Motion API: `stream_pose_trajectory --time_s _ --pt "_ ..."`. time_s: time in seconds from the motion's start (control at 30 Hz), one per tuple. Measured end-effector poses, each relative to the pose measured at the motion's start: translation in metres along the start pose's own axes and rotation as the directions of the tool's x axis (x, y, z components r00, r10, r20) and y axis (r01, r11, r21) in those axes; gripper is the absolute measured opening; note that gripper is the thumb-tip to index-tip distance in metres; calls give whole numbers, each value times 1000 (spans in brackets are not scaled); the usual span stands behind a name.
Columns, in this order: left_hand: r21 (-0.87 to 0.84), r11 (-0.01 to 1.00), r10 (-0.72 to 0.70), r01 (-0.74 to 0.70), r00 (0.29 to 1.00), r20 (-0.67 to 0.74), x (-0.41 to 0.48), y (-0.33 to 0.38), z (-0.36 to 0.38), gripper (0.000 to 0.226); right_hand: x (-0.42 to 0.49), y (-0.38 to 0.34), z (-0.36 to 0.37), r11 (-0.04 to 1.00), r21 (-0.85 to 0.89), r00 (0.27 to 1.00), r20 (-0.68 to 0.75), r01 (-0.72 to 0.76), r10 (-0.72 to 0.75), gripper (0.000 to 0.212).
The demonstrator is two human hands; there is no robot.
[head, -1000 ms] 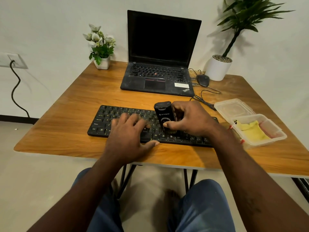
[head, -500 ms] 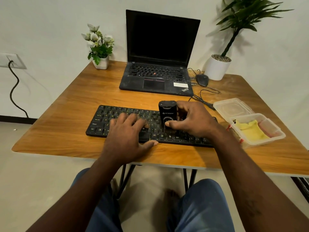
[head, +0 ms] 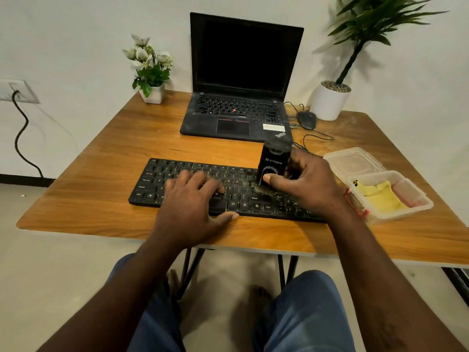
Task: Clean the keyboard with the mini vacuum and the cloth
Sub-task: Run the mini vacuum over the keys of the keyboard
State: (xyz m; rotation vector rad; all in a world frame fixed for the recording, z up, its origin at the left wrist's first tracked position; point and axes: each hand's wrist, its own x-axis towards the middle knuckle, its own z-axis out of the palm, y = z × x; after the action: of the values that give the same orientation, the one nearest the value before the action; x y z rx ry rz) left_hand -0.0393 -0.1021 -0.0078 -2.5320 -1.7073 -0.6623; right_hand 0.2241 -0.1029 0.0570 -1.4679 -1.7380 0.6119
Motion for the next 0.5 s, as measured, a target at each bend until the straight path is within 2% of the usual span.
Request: stream_pose_trajectory --time_s 0.17,0.23,0.3,0.37,0.43,0.5 --pt "16 1000 -1 1 1000 -2 0 0 1 69 -3 -8 16 984 -125 985 136 124 -107 50" --pt "16 1000 1 -1 1000 -5 1 0 1 69 3 -11 21 968 -203 985 114 150 -129 47" --pt "16 1000 3 -3 1000 -6 0 0 0 70 10 -15 23 935 -320 988 33 151 -149 44" --pt "13 1000 3 -3 1000 -4 -1 0 -1 70 13 -17 20 948 -287 990 22 138 -137 45" --pt "6 1000 8 -8 1000 -11 -1 0 -1 69 14 -18 16 981 -156 981 173 117 -90 48" --pt "4 1000 14 -14 1000 -21 0 0 0 68 12 -18 17 981 -142 952 295 129 -82 49"
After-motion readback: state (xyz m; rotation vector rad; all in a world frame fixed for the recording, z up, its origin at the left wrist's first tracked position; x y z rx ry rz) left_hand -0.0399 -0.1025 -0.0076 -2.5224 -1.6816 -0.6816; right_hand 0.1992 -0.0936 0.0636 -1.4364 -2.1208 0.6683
